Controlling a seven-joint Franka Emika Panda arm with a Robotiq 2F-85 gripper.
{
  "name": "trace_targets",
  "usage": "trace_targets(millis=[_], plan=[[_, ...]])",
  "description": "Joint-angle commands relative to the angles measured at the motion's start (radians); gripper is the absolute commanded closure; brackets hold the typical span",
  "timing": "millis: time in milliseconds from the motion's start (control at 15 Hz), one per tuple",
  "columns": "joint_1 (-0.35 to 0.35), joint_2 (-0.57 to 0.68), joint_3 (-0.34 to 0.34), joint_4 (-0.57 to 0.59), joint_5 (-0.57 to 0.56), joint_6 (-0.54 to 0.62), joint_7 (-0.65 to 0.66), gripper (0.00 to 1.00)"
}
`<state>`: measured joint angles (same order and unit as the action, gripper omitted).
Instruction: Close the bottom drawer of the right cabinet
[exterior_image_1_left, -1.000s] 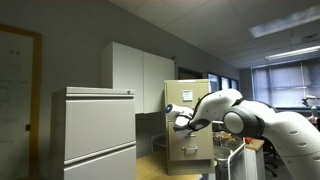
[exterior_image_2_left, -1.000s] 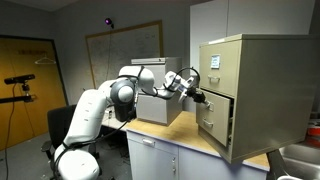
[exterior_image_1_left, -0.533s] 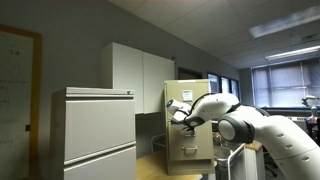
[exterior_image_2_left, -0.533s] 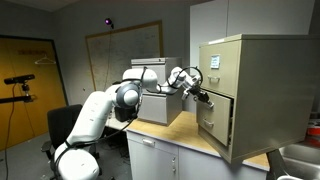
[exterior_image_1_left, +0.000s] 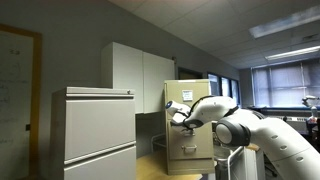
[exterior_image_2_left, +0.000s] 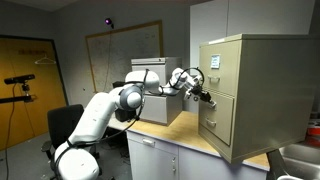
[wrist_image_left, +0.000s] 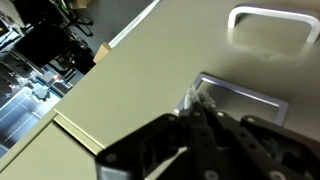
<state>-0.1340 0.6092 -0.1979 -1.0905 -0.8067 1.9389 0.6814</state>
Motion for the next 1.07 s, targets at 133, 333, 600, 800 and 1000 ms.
trace_targets(millis=[133, 333, 600, 800, 1000], plan=[[-0.02, 0.164, -0.077, 0.25, -0.019, 0.084, -0.006, 1.0], [-0.015, 0.195, -0.091, 0.306, -0.003, 0.043, 0.012, 1.0], [-0.01, 0.242, -0.107, 0.379, -0.001, -0.015, 0.03, 1.0], [-0.02, 0.278, -0.104, 0.439, 0.024, -0.057, 0.033, 1.0], [-0.048, 0.297, -0.079, 0.512, 0.122, -0.142, -0.008, 1.0]])
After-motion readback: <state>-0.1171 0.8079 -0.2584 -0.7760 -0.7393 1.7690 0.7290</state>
